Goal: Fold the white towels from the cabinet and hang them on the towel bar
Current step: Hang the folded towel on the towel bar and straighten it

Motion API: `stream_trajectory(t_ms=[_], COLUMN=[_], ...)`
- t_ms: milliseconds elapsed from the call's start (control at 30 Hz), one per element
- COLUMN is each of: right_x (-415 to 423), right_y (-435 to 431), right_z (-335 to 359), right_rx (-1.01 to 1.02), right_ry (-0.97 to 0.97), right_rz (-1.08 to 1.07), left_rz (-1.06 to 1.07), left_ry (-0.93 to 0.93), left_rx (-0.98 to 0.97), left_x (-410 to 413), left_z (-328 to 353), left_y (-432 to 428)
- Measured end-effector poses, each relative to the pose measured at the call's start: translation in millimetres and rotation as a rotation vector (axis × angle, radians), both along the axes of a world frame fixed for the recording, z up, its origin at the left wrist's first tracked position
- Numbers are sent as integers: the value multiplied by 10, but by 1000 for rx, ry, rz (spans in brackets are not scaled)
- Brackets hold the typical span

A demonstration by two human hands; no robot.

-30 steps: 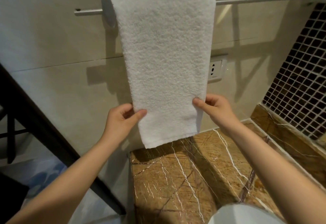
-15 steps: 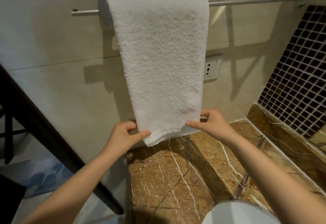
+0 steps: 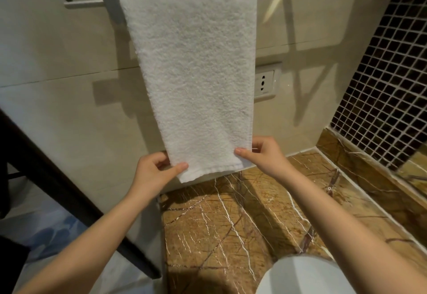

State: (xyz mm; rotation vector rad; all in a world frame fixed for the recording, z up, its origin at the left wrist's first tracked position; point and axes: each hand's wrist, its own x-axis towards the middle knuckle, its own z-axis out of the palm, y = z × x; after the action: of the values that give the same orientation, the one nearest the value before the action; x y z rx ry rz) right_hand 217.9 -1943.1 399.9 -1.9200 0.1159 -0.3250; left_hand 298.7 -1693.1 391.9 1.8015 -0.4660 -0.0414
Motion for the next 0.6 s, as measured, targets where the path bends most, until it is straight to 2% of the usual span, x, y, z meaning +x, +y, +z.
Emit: stream_trajectory(t_ms=[333, 433, 600], right_x=[114, 118, 99], right_y=[50, 70, 44], right_z=[-154, -173, -221], right_rx=[-52, -38, -46], right_ry=[20, -29, 16], right_rz=[-56, -76, -20], left_rz=[38, 76, -24], left_ry=[-12, -5, 51], left_rx=[-64, -67, 25], left_x=[28, 53, 85], left_z=[-91, -110, -189], left_y=[-3, -21, -16])
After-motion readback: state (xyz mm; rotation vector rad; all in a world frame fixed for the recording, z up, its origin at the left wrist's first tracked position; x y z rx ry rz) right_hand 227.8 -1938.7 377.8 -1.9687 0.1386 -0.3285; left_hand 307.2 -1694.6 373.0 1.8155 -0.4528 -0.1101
